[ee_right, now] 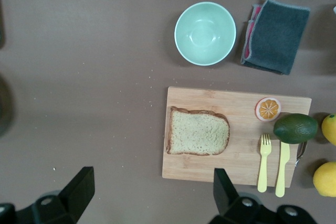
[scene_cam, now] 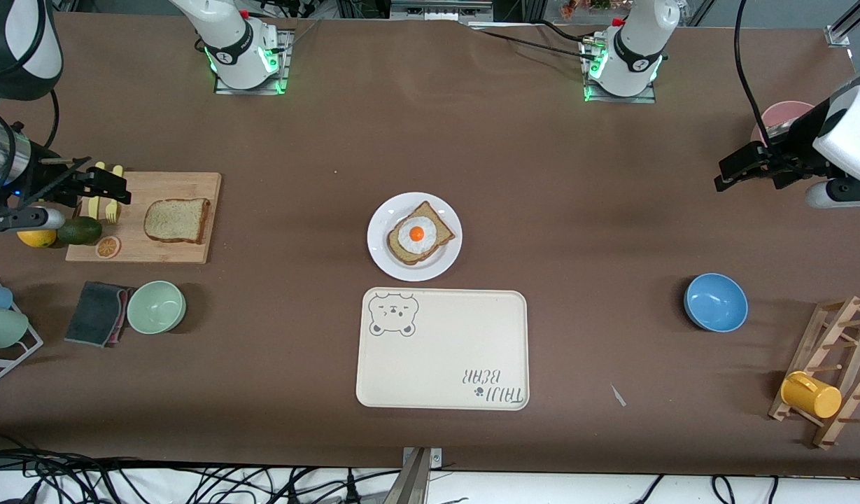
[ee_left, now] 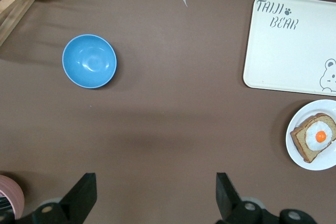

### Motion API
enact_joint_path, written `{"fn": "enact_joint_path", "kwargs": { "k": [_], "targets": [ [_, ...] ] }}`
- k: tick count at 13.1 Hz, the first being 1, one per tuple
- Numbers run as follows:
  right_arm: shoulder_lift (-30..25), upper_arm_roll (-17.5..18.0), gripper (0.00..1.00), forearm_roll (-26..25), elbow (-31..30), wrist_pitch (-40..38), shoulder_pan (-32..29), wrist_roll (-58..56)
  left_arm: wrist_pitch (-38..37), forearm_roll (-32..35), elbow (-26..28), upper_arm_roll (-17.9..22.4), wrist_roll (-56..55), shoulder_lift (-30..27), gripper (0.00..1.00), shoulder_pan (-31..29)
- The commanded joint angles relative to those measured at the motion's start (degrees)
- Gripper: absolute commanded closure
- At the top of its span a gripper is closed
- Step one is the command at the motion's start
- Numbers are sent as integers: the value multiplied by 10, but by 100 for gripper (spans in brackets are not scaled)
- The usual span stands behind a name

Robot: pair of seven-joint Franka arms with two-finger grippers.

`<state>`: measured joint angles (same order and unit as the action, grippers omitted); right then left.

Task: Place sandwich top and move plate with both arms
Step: 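Lower the right gripper and grasp the bread slice's crust edge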

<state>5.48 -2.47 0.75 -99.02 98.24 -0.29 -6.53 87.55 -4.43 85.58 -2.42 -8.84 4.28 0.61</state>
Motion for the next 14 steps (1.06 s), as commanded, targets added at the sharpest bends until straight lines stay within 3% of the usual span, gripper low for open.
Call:
{"fn": "enact_joint_path", "kwargs": {
  "k": [1, 4, 5, 10, 12, 14],
  "targets": [
    [2, 1, 0, -16, -5, -5, 2, 5, -5, -17, -15, 1, 1, 4, 0, -1],
    [2, 3, 1, -34, -55, 33, 5, 32, -6, -17, -16, 0, -3, 3, 0, 1],
    [1, 4, 5, -42, -84, 65, 10, 42, -7, -17, -15, 0, -3, 3, 0, 0],
    [4, 5, 9, -54, -228, 228, 16, 76, -10, -18, -15, 0, -4, 3, 0, -1],
    [25, 5, 12, -79, -268, 295, 16, 90, -10, -18, -13, 0, -4, 4, 0, -2],
    [70, 5, 16, -84, -268, 320, 15, 94, -10, -17, -12, 0, -3, 4, 0, -3]
  ]
}}
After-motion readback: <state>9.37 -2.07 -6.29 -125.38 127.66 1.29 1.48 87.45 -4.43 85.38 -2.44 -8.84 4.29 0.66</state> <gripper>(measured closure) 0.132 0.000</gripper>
